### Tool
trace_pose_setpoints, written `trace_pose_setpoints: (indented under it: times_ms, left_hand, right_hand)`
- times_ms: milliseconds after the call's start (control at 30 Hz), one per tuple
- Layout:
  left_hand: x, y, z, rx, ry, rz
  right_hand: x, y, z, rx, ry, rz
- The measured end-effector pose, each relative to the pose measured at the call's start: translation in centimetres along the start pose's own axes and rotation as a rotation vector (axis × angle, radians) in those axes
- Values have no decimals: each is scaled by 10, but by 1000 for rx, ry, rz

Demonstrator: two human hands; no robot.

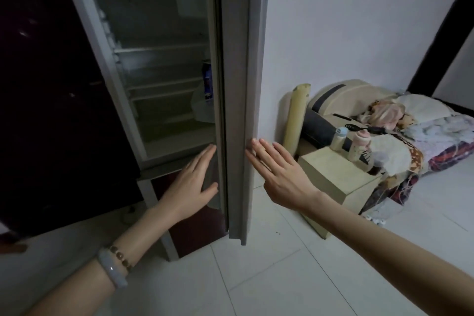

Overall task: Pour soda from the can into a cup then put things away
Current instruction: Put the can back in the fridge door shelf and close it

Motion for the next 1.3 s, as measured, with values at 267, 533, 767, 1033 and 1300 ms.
trace_pose_setpoints:
  times_ms: [267, 533, 767, 1033, 1300]
  left_hand:
    - [-18, 49, -64, -57, 132, -128]
    - [-6, 105, -148, -447, 248, -110]
    - [12, 150, -213, -581, 264, -143]
    - [41, 188, -272, -780, 251, -55]
    - [79, 217, -319, -719, 145, -64]
  right_hand:
    - [95, -7, -71, -11, 107, 92]
    - [189, -32, -125, -37, 91, 69]
    - [255, -56, -160, -7, 25, 0]
    - [315, -76, -178, -5, 8, -4]
    - [367, -105, -187, 19, 22, 105]
Point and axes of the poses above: each hand's wrist, its own x-axis towards the middle knuckle, its own y-axis out of the back of the hand, z = x × y, the point moved 7 cm from there along x, towards the middle knuckle, and after that the axes turned 8 degrees about -x, right-handed, at the moved point
